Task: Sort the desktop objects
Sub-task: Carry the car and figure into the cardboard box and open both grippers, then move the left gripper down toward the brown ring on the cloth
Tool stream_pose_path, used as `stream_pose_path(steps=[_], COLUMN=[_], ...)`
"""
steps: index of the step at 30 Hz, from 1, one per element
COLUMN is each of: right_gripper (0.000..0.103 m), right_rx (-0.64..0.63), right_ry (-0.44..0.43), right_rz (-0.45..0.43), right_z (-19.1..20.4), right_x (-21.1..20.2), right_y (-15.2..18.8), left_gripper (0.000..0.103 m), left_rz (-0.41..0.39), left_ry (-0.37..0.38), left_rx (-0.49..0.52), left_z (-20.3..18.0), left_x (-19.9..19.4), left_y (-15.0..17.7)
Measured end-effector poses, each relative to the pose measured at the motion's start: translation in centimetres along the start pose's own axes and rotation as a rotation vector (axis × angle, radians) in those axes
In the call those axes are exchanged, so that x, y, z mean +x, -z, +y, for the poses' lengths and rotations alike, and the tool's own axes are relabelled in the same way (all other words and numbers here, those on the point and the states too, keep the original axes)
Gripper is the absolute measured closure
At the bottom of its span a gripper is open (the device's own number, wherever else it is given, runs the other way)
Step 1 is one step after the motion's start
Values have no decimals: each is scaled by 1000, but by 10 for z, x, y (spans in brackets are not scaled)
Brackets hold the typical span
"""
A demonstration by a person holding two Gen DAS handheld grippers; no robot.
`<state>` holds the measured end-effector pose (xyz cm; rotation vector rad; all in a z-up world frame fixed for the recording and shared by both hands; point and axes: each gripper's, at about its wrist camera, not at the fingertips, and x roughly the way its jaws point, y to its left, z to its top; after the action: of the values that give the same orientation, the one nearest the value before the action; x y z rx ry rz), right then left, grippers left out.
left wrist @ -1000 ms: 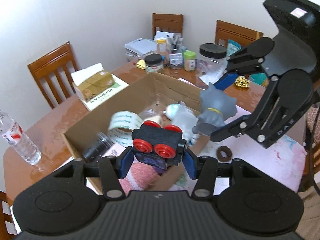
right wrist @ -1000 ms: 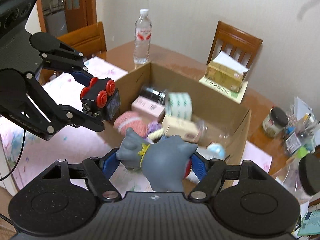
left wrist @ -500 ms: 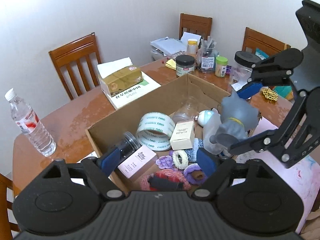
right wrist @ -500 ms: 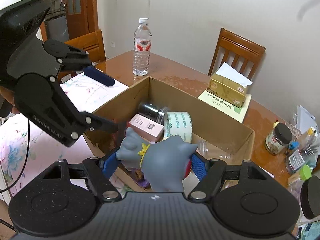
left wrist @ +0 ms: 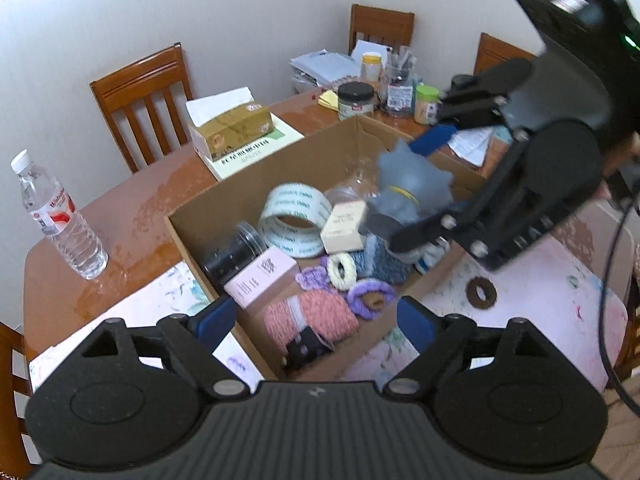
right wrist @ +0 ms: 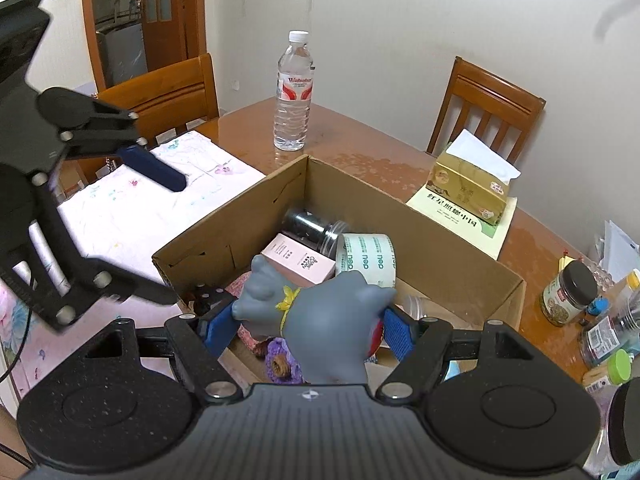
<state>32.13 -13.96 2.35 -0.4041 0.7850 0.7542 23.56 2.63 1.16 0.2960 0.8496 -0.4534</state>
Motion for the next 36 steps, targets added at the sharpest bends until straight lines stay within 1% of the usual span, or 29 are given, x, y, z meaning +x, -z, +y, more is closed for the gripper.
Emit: stream_pose_path(steps=[6, 15, 18, 20, 23, 26, 29, 31, 33, 36], right_gripper=[24, 24, 21, 15, 13, 13, 10, 10, 10, 10], right_rx=[-28, -103, -114, -131, -156, -145, -131, -116, -91, -76], right_ry=[-11, -29, -45, -37, -38, -35, -25, -14, -14, -10], right_rz=[6, 26, 57, 48, 41, 44, 28, 11, 16, 5], right_z=[3, 12, 17, 23, 29, 31, 32, 33, 34, 38], right_x=[9, 33, 44, 46, 45, 40, 32, 25, 18, 2], right_y=[-11, -36, -41, -41, -39, -39, -35, -29, -22, -10], left_gripper=[15, 15, 15, 15, 15, 15, 14, 14, 14, 14], left_rz=[18, 27, 42, 45, 49, 40, 19, 25, 30, 32], left_ry=[-13, -26, -26, -31, -23, -31, -40, -44, -43, -70], left_rx=[20, -4, -15, -25, -45, -47, -40, -58, -54, -57], left_z=[-2, 3, 6, 7, 8, 4, -4, -9, -14, -24], left_x=[-2, -8, -8, -9, -12, -16, -20, -21, -22, -23], left_y=[11, 28, 35, 39, 42, 45, 50, 53, 56, 60])
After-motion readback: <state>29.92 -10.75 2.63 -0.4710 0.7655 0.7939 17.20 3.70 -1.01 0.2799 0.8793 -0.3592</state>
